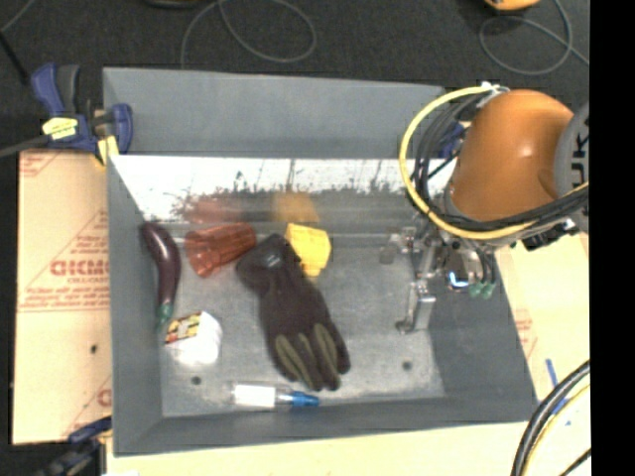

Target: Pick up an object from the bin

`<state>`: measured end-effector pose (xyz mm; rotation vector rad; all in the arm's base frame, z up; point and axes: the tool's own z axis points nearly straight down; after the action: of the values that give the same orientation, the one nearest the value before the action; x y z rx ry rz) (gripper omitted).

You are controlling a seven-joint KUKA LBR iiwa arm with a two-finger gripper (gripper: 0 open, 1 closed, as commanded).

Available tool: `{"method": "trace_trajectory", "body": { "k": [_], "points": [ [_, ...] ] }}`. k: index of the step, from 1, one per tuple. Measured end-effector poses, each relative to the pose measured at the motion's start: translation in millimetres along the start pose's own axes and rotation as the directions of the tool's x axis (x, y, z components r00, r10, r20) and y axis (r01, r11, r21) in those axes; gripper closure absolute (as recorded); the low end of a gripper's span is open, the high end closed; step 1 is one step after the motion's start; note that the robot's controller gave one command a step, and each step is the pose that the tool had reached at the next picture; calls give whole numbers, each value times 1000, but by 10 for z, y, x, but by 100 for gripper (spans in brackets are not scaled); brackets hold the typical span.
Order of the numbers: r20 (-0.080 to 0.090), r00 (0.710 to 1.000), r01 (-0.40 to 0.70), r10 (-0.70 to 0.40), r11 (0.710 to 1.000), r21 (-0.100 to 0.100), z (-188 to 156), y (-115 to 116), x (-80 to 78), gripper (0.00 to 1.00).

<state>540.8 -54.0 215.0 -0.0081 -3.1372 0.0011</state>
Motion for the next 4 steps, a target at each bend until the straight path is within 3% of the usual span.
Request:
{"method": "trace_trajectory", "body": {
  "k": [1,2,3,4],
  "points": [
    [8,1000,1,-1,1000,1,-42,0,-15,0],
    [8,999,-48,48,999,2,62,230,-91,0],
    [7,1000,18,-18,1000,1,216,597,-207,0],
    [12,998,68,-68,998,2,477,998,47,0]
  ]
}}
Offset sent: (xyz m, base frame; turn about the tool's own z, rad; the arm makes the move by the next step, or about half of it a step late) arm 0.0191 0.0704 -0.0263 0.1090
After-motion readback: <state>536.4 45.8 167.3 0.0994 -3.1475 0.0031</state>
